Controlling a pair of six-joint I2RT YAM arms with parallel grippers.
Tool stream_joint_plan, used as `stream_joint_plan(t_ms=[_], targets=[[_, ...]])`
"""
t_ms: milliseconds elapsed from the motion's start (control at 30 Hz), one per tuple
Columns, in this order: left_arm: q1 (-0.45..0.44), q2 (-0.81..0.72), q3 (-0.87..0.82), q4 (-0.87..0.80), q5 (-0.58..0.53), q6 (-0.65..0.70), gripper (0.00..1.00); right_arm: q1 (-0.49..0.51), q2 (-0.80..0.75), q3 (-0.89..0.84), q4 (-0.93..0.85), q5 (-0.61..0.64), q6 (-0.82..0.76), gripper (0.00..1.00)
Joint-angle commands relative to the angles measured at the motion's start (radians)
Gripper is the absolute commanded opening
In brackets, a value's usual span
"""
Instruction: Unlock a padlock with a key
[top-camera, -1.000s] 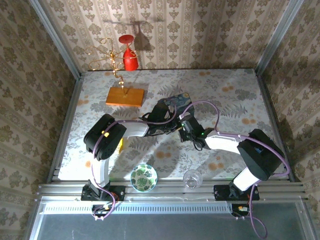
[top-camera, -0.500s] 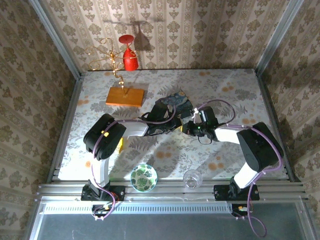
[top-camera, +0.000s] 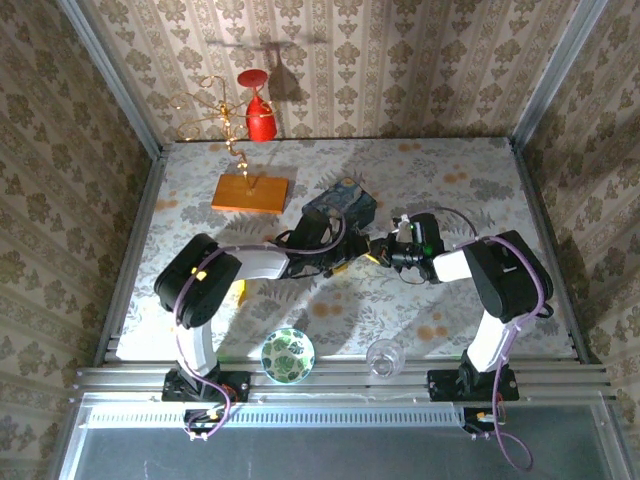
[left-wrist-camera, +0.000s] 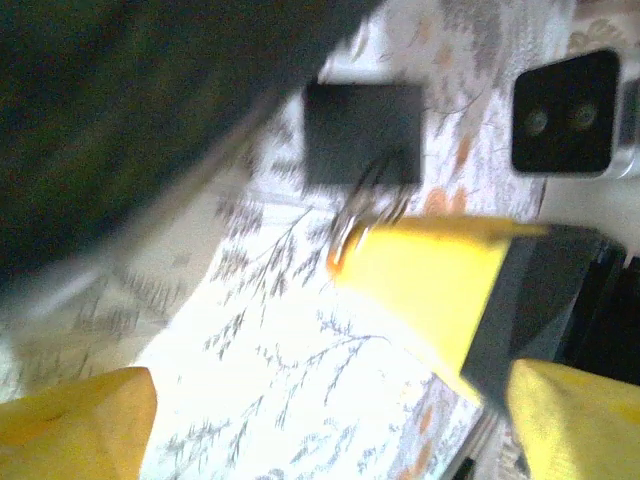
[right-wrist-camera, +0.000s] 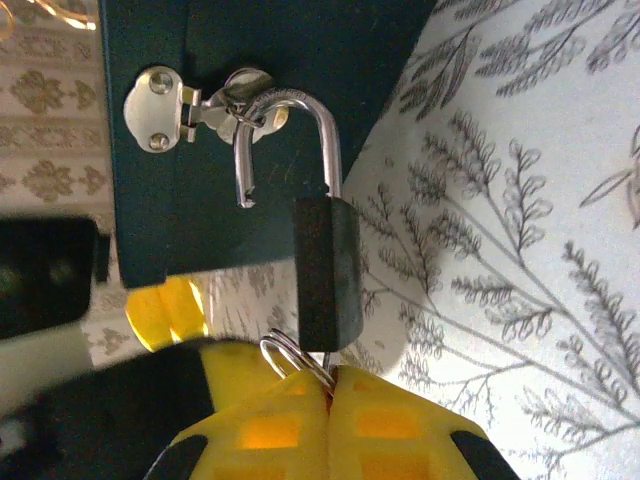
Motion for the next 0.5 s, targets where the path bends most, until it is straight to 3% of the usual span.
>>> stream_joint_plan(t_ms=[0, 167, 367, 467], targets=[[0.002, -0.063, -0.016, -0.126, -0.001, 0.031, 1.0, -0.01, 0.018, -0.011, 0.101, -0.025, 0.08, 0.0], [0.002, -0.143, 0.001, -0.215, -0.058, 0.09, 1.0, -0.011, -0.003, -0.041, 0.085, -0.024, 0.077, 0.0], [0.002, -0.226, 0.018, -0.267, -0.106, 0.142, 1.0, 0.005, -0.165, -0.03, -0.228, 0.047, -0.102, 0.32], [0.002, -0.249, 0.034, -0.288, -0.12, 0.164, 1.0, 0.008, -0.276, -0.023, -0.396, 0.113, -0.186, 0.36]])
